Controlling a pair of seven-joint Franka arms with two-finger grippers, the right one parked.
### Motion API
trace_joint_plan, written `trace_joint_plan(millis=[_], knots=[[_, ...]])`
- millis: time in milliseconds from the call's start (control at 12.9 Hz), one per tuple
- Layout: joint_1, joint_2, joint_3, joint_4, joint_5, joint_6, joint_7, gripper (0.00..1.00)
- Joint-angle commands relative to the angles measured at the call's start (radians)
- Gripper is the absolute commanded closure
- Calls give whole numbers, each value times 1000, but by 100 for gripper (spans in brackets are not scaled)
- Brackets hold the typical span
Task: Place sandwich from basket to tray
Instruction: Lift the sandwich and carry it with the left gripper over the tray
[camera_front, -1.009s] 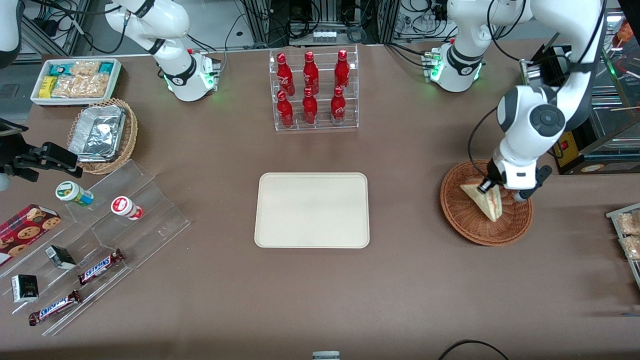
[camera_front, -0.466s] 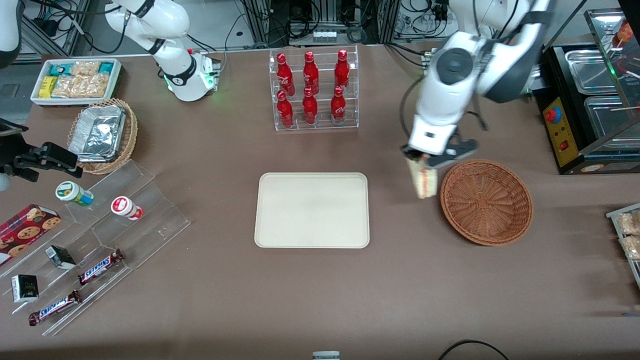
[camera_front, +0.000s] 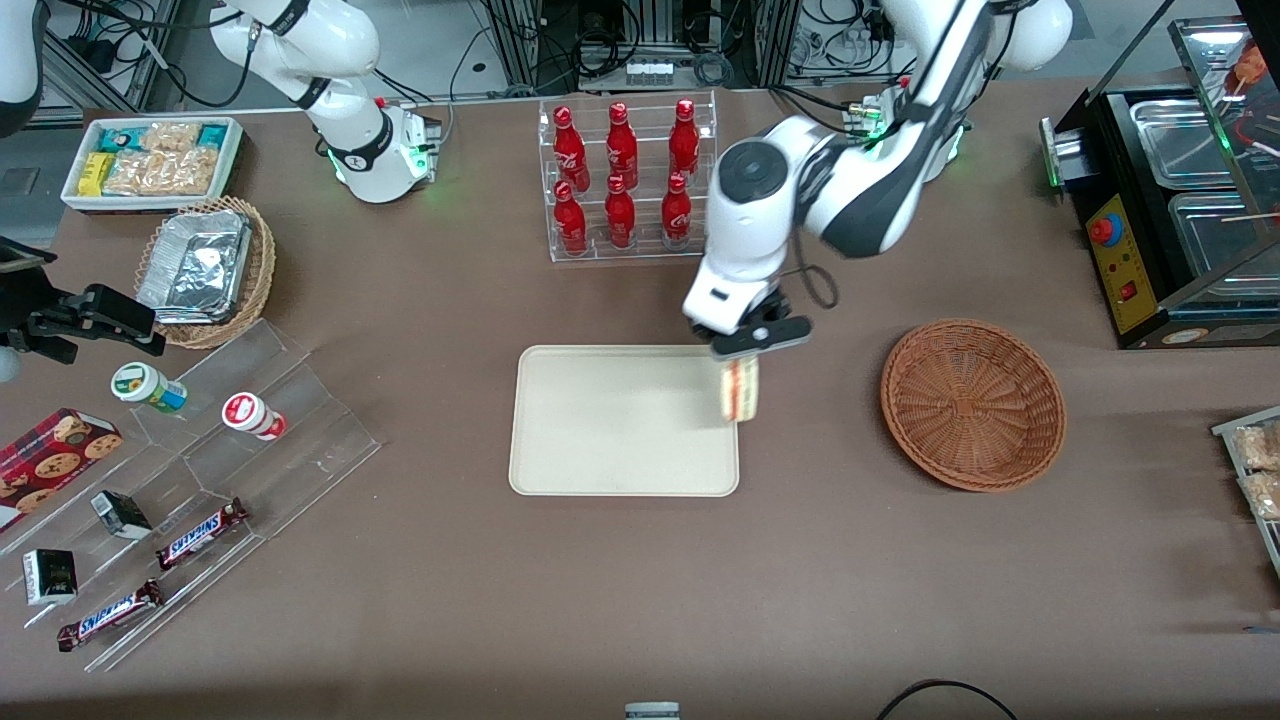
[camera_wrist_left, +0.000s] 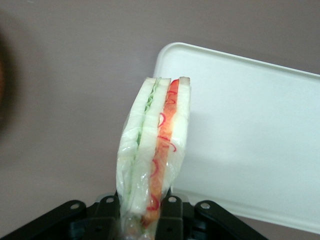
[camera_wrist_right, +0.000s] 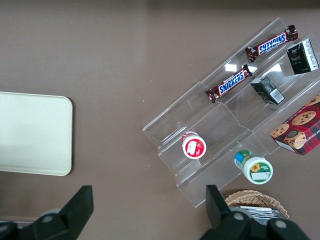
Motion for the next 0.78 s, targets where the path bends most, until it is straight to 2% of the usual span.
trace_joint_plan(millis=[0, 543, 698], knots=[[-41, 97, 16, 67, 18, 61, -43, 98], [-96, 295, 18, 242, 26, 65, -84, 98], [-95, 314, 19, 245, 58, 67, -90, 97]])
